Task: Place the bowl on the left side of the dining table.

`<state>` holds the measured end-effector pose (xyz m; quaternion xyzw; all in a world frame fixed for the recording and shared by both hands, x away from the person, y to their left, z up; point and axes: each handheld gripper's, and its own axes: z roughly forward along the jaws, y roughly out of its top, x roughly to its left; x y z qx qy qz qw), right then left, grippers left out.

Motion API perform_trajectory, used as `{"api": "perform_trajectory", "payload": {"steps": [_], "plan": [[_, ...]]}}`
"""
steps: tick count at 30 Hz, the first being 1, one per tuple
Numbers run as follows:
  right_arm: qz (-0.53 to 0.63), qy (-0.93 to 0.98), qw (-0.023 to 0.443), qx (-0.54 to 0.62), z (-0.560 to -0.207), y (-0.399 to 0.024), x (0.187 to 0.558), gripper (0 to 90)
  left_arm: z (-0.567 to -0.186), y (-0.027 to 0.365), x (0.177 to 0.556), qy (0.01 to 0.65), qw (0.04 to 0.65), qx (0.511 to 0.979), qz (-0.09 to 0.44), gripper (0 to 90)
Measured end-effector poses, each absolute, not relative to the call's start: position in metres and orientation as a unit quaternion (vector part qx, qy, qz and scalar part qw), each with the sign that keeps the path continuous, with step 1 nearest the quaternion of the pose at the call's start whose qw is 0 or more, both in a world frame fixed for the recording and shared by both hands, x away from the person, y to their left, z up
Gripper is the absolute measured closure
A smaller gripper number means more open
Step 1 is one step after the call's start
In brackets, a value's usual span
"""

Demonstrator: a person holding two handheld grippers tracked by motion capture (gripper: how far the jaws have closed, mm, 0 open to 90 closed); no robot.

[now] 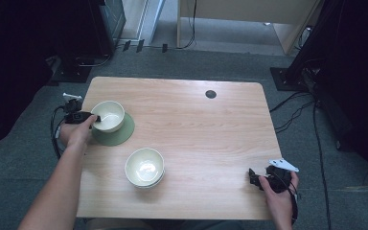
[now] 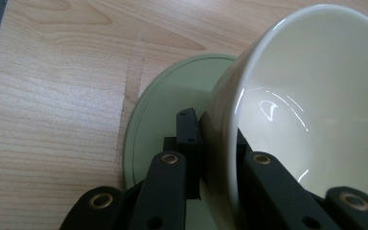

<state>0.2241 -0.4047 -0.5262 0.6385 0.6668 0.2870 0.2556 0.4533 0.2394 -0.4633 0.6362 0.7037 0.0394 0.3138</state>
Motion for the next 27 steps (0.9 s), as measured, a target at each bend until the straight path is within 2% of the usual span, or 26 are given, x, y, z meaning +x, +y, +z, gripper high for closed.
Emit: {"api": "perform_trajectory", "payload": {"steps": [13,18,27], "plan": [[0.287,0.667,0.255,0.638,-0.526,-0.405,0.224,0.0,-0.472,0.231,0.456,0.707,0.3,0.639,0.037,83.5],[0.287,0.668,0.255,0.638,-0.526,-0.405,0.224,0.0,-0.475,0.235,0.454,0.719,0.314,0.619,0.029,82.7],[0.287,0.668,0.255,0.637,-0.526,-0.404,0.224,0.0,-0.477,0.242,0.448,0.728,0.355,0.586,0.026,75.4]]}}
